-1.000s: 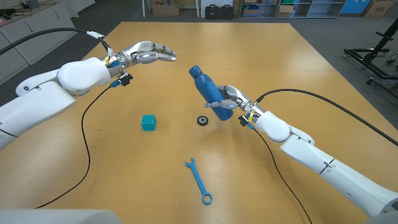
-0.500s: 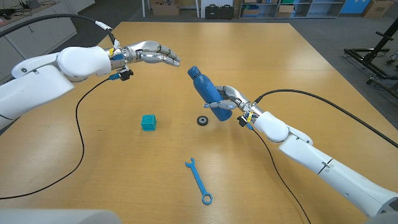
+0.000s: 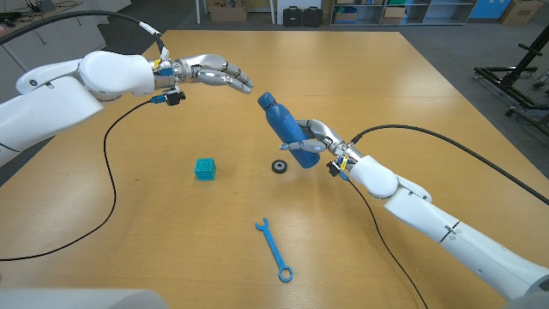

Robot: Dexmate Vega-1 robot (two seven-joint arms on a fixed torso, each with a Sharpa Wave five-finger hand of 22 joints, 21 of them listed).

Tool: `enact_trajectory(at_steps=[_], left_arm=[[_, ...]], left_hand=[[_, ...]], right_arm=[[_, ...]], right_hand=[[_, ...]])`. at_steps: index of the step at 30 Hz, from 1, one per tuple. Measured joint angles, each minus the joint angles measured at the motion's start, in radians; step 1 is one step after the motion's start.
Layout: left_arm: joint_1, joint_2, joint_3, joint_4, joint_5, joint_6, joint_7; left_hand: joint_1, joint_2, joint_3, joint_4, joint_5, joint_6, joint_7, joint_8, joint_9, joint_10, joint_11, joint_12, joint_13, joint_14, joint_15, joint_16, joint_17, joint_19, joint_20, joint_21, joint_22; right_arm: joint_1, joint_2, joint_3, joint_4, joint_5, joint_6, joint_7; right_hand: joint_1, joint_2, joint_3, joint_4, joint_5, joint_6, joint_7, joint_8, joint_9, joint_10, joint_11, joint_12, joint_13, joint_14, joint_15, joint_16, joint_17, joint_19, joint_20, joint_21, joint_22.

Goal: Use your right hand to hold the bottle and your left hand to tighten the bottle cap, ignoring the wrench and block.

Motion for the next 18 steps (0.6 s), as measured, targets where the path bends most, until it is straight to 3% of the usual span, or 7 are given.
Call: enact_trajectory(at_steps=[9,18], left_arm=[[-0.072,-0.040,0.047,0.044,-0.037,-0.016,-0.076],[-0.179,-0.104,0.131,0.104,-0.056,0.014,-0.154]], left_hand=[[0.010,-0.001,-0.003,0.003,0.000,0.000,0.000,0.000,0.000,0.002,-0.008,-0.002,0.000,0.000,0.000,-0.005,0.000,-0.001,0.008,0.000,0.000],[0.013,0.003,-0.010,0.010,-0.004,0.000,0.000,0.000,0.000,-0.001,-0.012,-0.006,0.000,0.000,0.000,-0.008,0.000,-0.006,0.024,0.000,0.000]], right_arm=[[-0.014,-0.015,0.003,-0.012,-0.007,-0.013,-0.004],[-0.028,-0.031,0.009,-0.006,-0.012,-0.008,-0.007]], right_hand=[[0.000,0.000,0.000,0.000,0.000,0.000,0.000,0.000,0.000,0.000,0.000,0.000,0.000,0.000,0.000,0.000,0.004,0.000,0.000,0.007,0.000],[0.000,0.000,0.000,0.000,0.000,0.000,0.000,-0.002,0.000,0.000,0.000,-0.006,0.005,0.000,0.000,0.000,0.004,0.000,0.000,0.011,0.003]])
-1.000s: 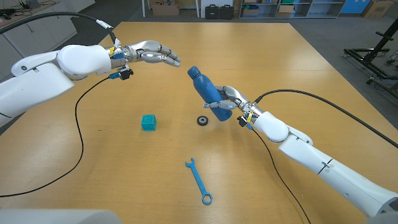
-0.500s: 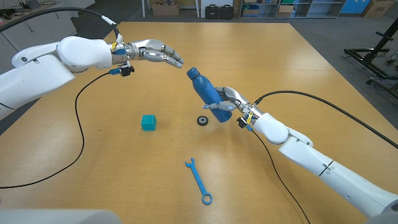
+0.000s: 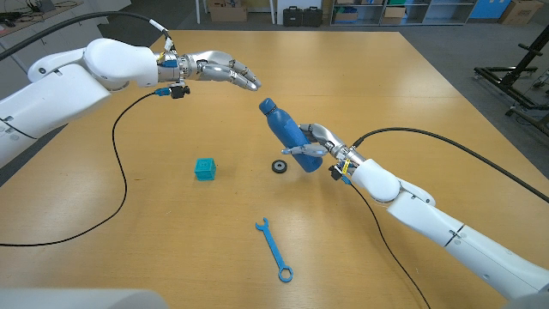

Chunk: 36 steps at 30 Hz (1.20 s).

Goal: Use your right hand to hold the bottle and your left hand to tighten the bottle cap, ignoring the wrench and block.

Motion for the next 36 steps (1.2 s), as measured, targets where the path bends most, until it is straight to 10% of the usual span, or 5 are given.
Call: enact_trajectory(at_steps=[15,36], left_arm=[[-0.197,-0.072,0.163,0.012,0.079,0.103,-0.177],[-0.172,-0.091,0.189,-0.013,0.138,0.131,-0.098]], left_hand=[[0.000,0.000,-0.007,0.003,-0.002,-0.004,-0.004,0.000,0.000,0.000,0.000,-0.008,0.005,0.000,0.000,0.000,0.000,0.000,0.010,-0.005,0.000],[0.170,-0.004,0.008,-0.016,0.002,-0.034,-0.045,-0.006,0.000,-0.020,-0.056,-0.035,0.004,0.007,0.000,-0.008,0.000,0.027,0.005,-0.005,0.000]], right_arm=[[-0.024,-0.021,0.024,-0.011,-0.003,0.015,-0.016],[-0.048,-0.033,0.038,-0.061,-0.002,-0.011,-0.022]], right_hand=[[0.002,-0.002,0.000,0.000,0.000,0.000,0.000,0.002,0.000,0.003,0.000,-0.001,0.000,0.002,-0.002,-0.003,0.004,0.000,0.000,0.011,0.002],[0.001,-0.001,0.000,0.000,0.000,0.000,0.000,-0.002,-0.005,0.006,0.004,-0.010,0.005,0.006,-0.005,-0.004,0.010,-0.002,-0.002,0.023,0.001]])
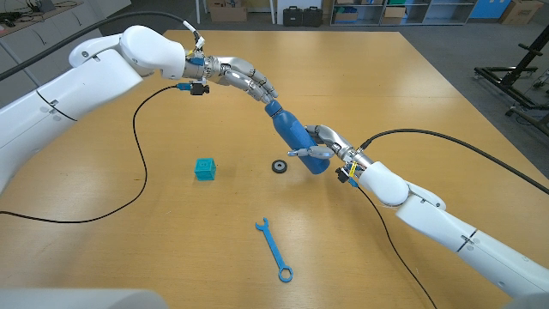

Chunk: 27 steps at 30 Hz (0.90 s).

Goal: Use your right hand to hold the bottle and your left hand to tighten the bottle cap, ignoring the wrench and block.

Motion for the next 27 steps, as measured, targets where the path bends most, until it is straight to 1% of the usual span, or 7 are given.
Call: enact_trajectory(at_steps=[6,8,10,16,19,23,27], left_arm=[[0.007,-0.006,0.003,0.003,0.012,0.000,0.020],[0.011,-0.006,0.002,0.002,0.014,-0.001,0.026],[0.015,-0.006,-0.001,0.000,0.014,-0.001,0.032],[0.028,0.003,-0.014,-0.009,0.015,-0.004,0.042],[0.040,0.010,-0.027,-0.012,0.010,-0.007,0.051],[0.054,0.017,-0.041,-0.014,-0.007,-0.019,0.060],[0.061,0.019,-0.046,-0.011,-0.022,-0.031,0.061]], left_hand=[[0.004,-0.004,0.000,0.000,0.000,0.000,0.000,0.000,0.000,0.000,0.000,0.000,0.001,0.000,0.000,0.000,0.000,0.000,0.000,0.000,0.000],[0.004,-0.004,0.000,0.000,0.000,0.000,0.000,0.000,0.000,-0.002,-0.002,0.000,0.001,0.000,0.000,0.000,0.000,0.005,0.005,0.000,0.000],[0.004,-0.004,-0.001,0.001,0.000,-0.005,-0.005,0.000,0.000,-0.003,-0.003,0.000,0.001,0.000,0.000,0.000,0.000,0.005,0.005,0.000,0.000],[0.008,-0.008,-0.003,0.003,0.000,-0.005,-0.005,0.000,0.000,-0.003,-0.003,0.000,0.001,0.000,0.000,0.000,0.000,0.005,0.005,0.000,0.000],[0.013,-0.003,-0.007,0.007,0.000,-0.005,-0.005,0.000,0.000,-0.003,-0.003,0.000,0.001,0.000,0.000,0.000,0.000,0.005,0.005,0.000,0.000],[0.013,-0.003,-0.007,0.007,0.000,-0.005,-0.005,0.000,0.000,-0.003,-0.003,0.000,0.001,0.000,0.000,0.000,0.000,0.009,0.010,0.000,0.000],[0.013,-0.003,-0.016,0.016,0.000,-0.011,-0.010,0.000,0.000,-0.008,-0.008,0.000,0.001,0.000,0.000,0.000,0.000,0.011,0.018,0.000,0.000]], right_arm=[[-0.009,-0.003,0.003,-0.011,-0.001,-0.008,-0.005],[-0.012,-0.004,0.005,-0.015,-0.002,-0.011,-0.008],[-0.016,-0.006,0.007,-0.019,-0.003,-0.012,-0.009],[-0.022,-0.010,0.013,-0.027,-0.003,-0.020,-0.013],[-0.027,-0.013,0.017,-0.031,-0.002,-0.022,-0.015],[-0.032,-0.014,0.020,-0.033,0.000,-0.025,-0.017],[-0.034,-0.014,0.021,-0.034,0.003,-0.028,-0.017]], right_hand=[[-0.001,0.001,0.000,0.000,0.000,0.000,0.000,0.004,0.000,0.000,0.000,0.000,0.000,0.000,0.000,0.000,0.004,0.000,0.000,0.002,0.000],[-0.001,0.001,0.000,0.000,0.000,0.000,0.000,0.004,0.000,0.000,0.000,0.000,0.000,0.000,0.000,0.000,0.004,0.000,0.000,0.003,0.000],[-0.001,0.001,0.000,0.000,0.000,0.000,0.000,0.004,0.000,0.000,0.000,0.000,0.000,0.000,0.000,0.000,0.004,0.000,0.000,0.003,0.000],[-0.001,0.001,0.000,0.000,0.000,0.000,0.000,0.004,0.000,0.001,0.001,-0.005,0.002,0.000,0.000,-0.002,0.004,-0.002,-0.002,0.009,-0.001],[-0.002,0.002,0.000,0.000,0.000,0.000,0.000,0.003,0.000,0.001,0.001,-0.005,0.003,0.000,0.000,-0.002,0.004,-0.002,-0.002,0.010,-0.001],[-0.002,0.002,0.000,0.000,0.000,0.000,0.000,0.003,0.000,0.001,0.001,-0.005,0.005,0.000,0.000,-0.002,0.008,-0.002,-0.002,0.010,-0.001],[-0.002,0.002,0.000,0.000,0.000,0.000,0.000,0.002,0.000,0.001,0.001,-0.005,0.005,0.000,0.000,-0.003,0.008,-0.002,-0.002,0.013,-0.001]])
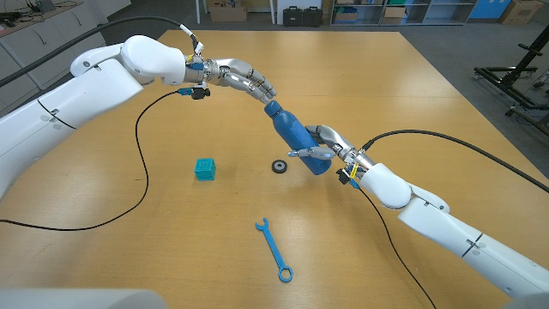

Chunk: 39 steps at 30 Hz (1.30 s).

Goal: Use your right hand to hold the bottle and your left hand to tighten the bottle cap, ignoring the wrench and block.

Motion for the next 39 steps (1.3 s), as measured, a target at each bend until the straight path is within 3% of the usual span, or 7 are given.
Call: enact_trajectory(at_steps=[8,17,39], left_arm=[[0.005,-0.004,0.002,0.023,-0.015,-0.021,-0.017],[-0.008,-0.010,0.021,0.058,-0.023,-0.056,-0.070],[-0.022,-0.026,0.041,0.109,-0.020,-0.092,-0.113]], left_hand=[[-0.003,-0.003,-0.019,0.008,0.000,-0.023,-0.006,-0.014,0.000,-0.025,-0.019,-0.007,0.000,0.000,0.000,-0.004,0.000,-0.002,0.009,0.000,0.000],[-0.018,-0.006,-0.047,0.013,0.000,-0.072,0.003,-0.033,0.000,-0.078,0.001,-0.015,0.005,-0.034,0.005,-0.011,0.002,-0.027,0.034,-0.004,0.000],[-0.025,-0.006,-0.061,0.008,0.000,-0.047,-0.002,-0.022,0.005,-0.050,-0.008,-0.003,0.007,-0.036,0.004,-0.009,-0.001,-0.016,0.045,-0.004,0.000]], right_arm=[[-0.002,0.000,0.002,0.000,0.005,-0.005,-0.002],[-0.002,0.004,0.002,0.001,0.008,-0.008,-0.003],[0.000,0.009,0.001,0.011,0.012,-0.004,-0.011]], right_hand=[[0.000,0.000,0.000,0.000,0.000,0.000,0.000,-0.002,0.000,0.001,0.001,-0.004,0.000,0.000,0.000,0.000,0.000,0.000,0.000,0.004,-0.002],[0.000,0.000,0.000,0.000,0.000,0.000,0.000,0.001,0.000,0.001,0.001,-0.004,0.005,0.000,0.000,0.000,0.003,0.000,0.000,0.008,-0.003],[0.000,0.000,0.000,0.000,0.000,0.005,0.005,0.000,0.000,0.002,0.001,-0.011,0.005,0.000,0.000,-0.001,0.004,-0.004,-0.004,0.015,-0.003]])
